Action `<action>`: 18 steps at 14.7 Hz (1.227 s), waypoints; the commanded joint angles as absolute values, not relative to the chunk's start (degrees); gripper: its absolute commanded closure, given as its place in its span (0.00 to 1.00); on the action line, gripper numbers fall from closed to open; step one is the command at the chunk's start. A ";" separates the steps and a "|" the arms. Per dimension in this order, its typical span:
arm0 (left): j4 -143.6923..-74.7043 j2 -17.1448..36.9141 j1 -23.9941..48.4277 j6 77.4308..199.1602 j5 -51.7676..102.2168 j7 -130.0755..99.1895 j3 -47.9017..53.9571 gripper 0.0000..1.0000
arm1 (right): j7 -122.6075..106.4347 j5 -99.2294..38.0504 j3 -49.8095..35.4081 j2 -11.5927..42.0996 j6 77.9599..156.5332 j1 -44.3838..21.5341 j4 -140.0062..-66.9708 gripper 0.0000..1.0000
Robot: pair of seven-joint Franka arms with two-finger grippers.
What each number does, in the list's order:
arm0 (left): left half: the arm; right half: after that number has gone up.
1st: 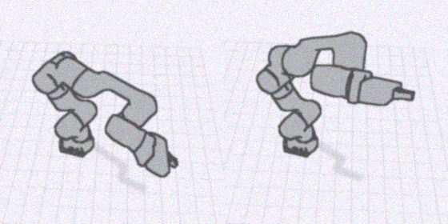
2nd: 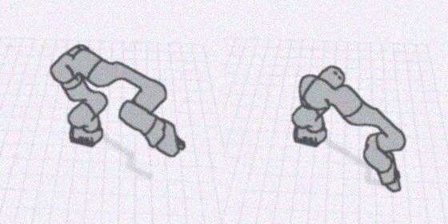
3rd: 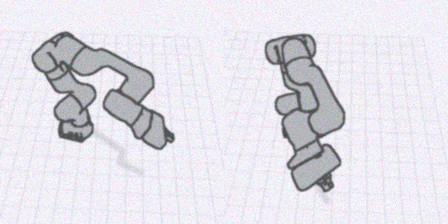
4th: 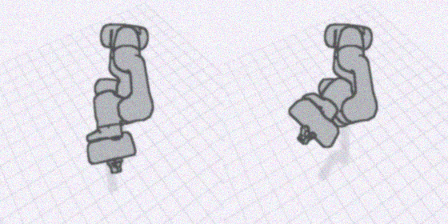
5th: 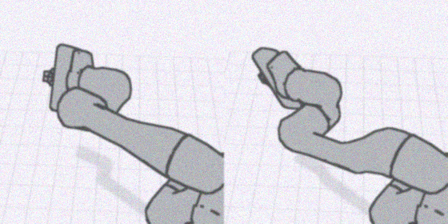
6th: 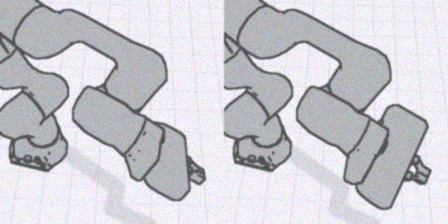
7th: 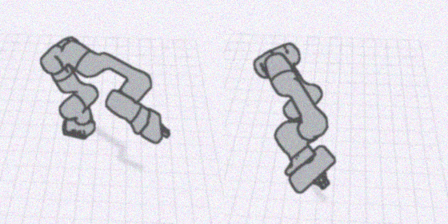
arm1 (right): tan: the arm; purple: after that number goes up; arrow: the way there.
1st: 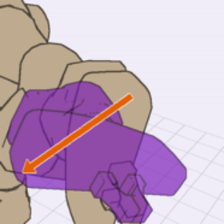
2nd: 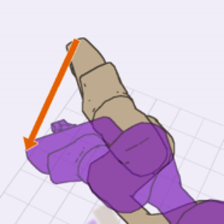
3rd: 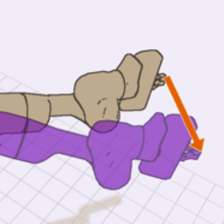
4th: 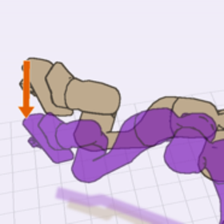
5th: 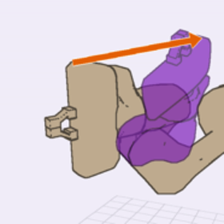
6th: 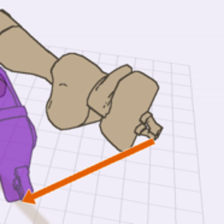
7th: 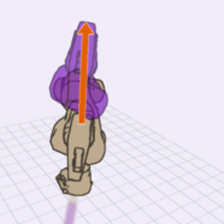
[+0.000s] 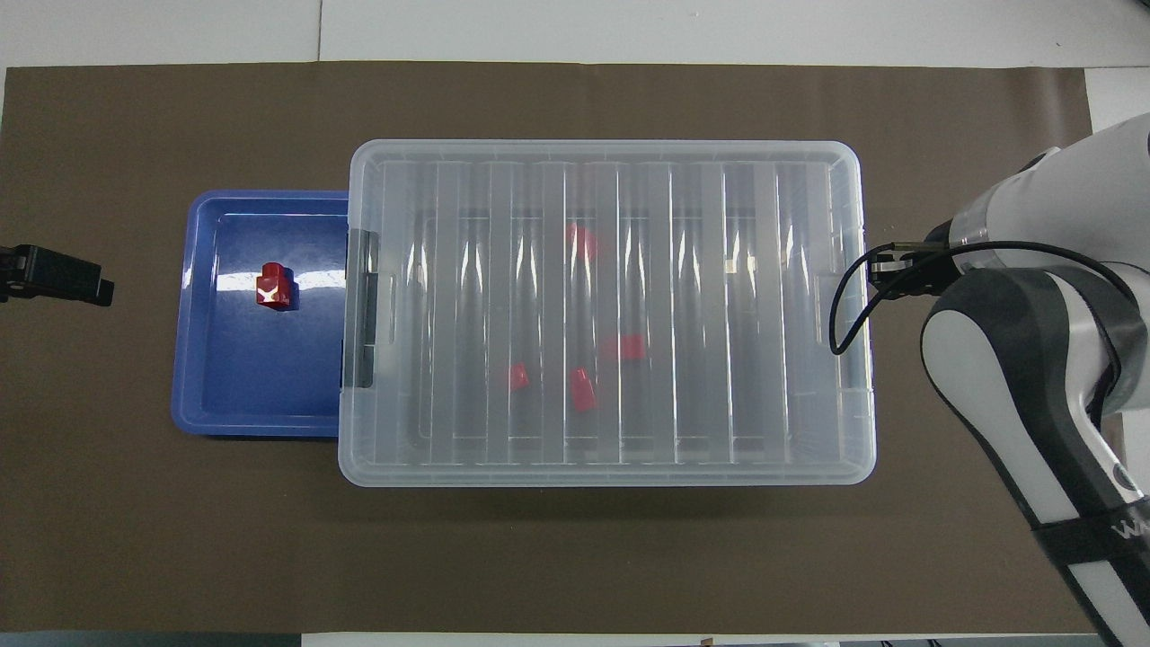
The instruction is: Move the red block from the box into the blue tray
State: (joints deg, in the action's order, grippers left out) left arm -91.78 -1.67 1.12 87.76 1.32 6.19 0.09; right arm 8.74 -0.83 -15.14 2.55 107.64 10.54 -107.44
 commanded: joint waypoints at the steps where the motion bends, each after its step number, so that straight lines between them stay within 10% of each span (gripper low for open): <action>1: -93.43 -3.25 1.14 88.15 1.49 6.59 0.09 0.00 | 5.72 -0.70 -15.47 2.11 99.87 12.91 -101.71 1.00; 4: -93.43 -3.34 1.14 87.81 1.58 6.59 0.09 0.00 | 5.10 -0.62 -15.03 0.45 91.34 13.97 -96.43 0.94; 5: -93.43 -3.34 1.14 87.45 1.50 6.68 0.09 0.00 | 5.10 -0.62 -15.03 -0.34 89.23 14.67 -95.46 0.62; 6: -93.43 -3.34 1.14 87.89 1.58 6.59 0.09 0.00 | 5.01 -0.62 -15.03 -1.48 87.99 15.46 -95.19 0.01; 14: -93.43 -3.34 0.70 87.71 1.50 6.68 -0.09 0.00 | 3.16 0.62 -15.12 -2.29 83.75 16.88 -91.23 0.00; 18: -93.43 -3.34 0.70 87.63 1.58 6.68 -0.09 0.00 | 3.08 0.27 4.64 -3.34 84.81 -1.31 -93.33 0.00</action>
